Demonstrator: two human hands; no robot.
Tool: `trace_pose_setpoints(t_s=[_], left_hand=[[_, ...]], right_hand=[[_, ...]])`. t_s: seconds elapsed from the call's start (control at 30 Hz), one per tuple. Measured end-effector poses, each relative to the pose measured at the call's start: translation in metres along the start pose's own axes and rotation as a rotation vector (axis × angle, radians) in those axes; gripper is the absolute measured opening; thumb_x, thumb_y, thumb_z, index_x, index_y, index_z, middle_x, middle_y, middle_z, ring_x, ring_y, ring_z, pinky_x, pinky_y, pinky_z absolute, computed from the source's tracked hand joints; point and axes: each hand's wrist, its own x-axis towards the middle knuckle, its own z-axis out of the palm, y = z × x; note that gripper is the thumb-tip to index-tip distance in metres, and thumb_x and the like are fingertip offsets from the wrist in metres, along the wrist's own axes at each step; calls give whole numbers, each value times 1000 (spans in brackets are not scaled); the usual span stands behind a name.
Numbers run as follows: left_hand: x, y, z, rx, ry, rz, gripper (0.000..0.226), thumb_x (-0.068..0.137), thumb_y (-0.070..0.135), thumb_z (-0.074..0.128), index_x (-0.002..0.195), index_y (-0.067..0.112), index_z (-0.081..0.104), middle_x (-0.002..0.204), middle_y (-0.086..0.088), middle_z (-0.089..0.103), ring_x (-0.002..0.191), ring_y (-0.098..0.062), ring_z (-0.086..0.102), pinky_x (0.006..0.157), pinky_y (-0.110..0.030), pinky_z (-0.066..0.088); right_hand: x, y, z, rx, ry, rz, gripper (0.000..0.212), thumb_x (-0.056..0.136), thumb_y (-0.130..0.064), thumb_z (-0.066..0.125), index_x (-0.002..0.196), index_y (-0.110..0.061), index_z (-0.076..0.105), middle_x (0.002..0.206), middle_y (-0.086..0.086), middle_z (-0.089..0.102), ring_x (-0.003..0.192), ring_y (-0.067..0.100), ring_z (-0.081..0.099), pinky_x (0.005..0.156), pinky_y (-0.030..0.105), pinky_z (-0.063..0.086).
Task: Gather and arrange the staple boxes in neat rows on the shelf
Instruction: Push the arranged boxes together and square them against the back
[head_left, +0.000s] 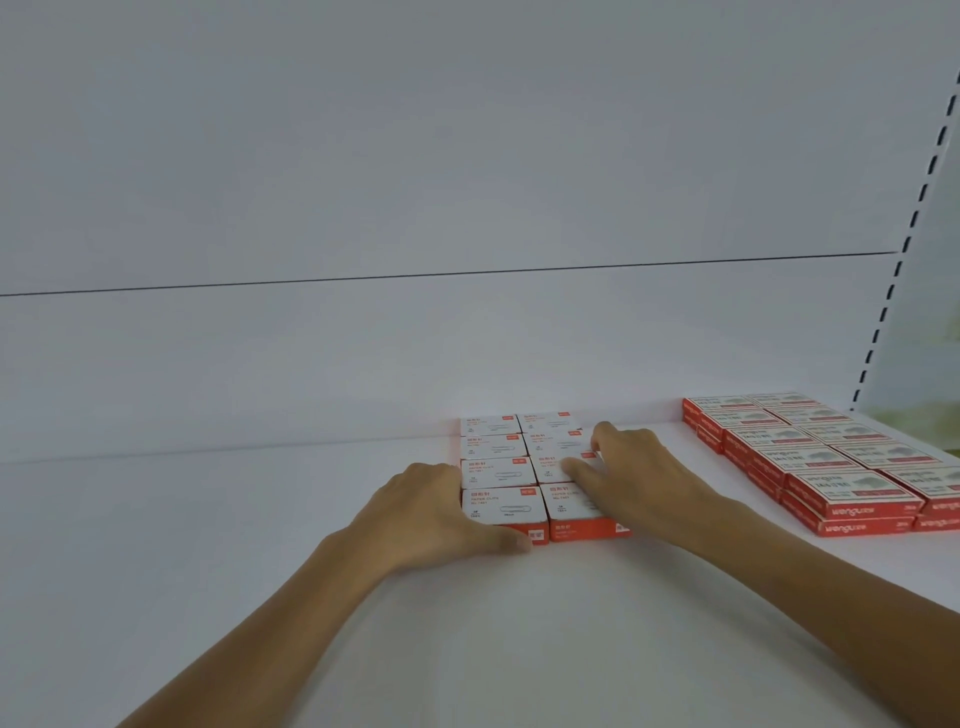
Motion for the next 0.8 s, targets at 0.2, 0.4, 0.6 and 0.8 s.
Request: trace_pose_setpoints(t_s=[0.2,0.4,0.6,0.8], left_hand=[[-2,1,1,-38,-4,25,49,65,59,71,110,43,60,82,24,59,76,3,54,59,-12,38],[-3,1,4,2,32,20,110,65,60,70,145,35,-1,125,18,56,111,-10,55,93,-26,45],[-1,-2,6,126,35,67,111,71,66,59,142,36,-20,142,17,39,124,-14,45,100,-27,38],[2,-2,6,183,38,18,114,66,72,58,146,30,-11,141,11,39,126,-14,42,101,-29,37]], right_hand=[[-1,-3,1,-23,54,8,26,93,-40,42,94,-14,42,87,0,47,76,17,51,48,20,32],[0,-1,0,-10,49,-14,26,92,-39,45,96,-13,45,92,1,51,73,12,51,48,18,33],[1,0,1,23,81,-25,30,91,-39,47,107,-13,47,103,2,48,89,16,51,68,24,37],[3,1,-1,31,69,-22,27,91,-40,48,97,-13,47,91,-2,51,77,11,51,53,18,35]])
